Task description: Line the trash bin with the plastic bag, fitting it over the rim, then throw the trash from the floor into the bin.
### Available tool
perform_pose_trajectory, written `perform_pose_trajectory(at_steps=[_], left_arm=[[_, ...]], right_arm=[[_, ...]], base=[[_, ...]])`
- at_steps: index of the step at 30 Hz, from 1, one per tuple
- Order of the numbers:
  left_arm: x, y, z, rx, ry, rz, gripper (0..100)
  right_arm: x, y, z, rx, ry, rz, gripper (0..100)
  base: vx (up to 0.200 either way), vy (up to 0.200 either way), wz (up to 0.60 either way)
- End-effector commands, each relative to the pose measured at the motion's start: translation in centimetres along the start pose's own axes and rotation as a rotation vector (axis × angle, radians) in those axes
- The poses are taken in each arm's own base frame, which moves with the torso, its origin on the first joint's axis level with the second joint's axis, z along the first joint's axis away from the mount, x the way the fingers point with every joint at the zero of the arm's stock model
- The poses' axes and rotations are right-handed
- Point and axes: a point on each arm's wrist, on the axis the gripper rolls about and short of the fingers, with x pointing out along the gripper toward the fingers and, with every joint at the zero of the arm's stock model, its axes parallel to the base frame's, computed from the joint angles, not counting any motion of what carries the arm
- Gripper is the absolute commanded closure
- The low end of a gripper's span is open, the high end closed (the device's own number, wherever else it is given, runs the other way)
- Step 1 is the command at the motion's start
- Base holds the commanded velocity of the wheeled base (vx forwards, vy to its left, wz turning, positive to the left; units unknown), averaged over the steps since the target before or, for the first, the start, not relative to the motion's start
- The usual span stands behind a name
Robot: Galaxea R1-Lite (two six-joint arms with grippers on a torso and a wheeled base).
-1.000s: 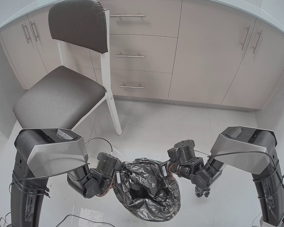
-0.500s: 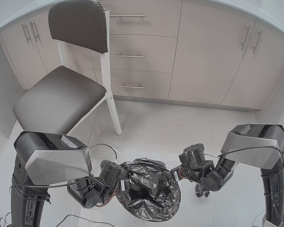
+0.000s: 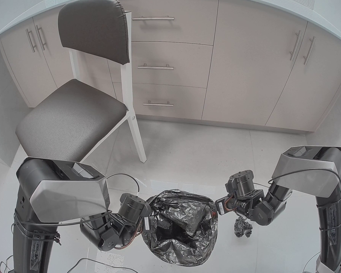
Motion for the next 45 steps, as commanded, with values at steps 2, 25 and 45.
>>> perform_pose_trajectory(at_steps=[2,25,45], left_arm=[[0.0,0.0,0.0,-0.01,-0.001,0.0,0],[0.3,0.0,0.0,-0.016,0.002,0.002,0],[0.2,0.1,-0.1,-0.019,0.003,0.003,0]], right_arm=[[-1.0,-0.4,0.2,-0.013,0.005,-0.002,0],[-4.9,-1.7,-2.2,-0.063,0.119,0.136,0],[-5.1,-0.2,-5.7,-0.068,0.201,0.185,0]], base=[[0.0,0.0,0.0],[0.0,0.0,0.0],[0.0,0.0,0.0]])
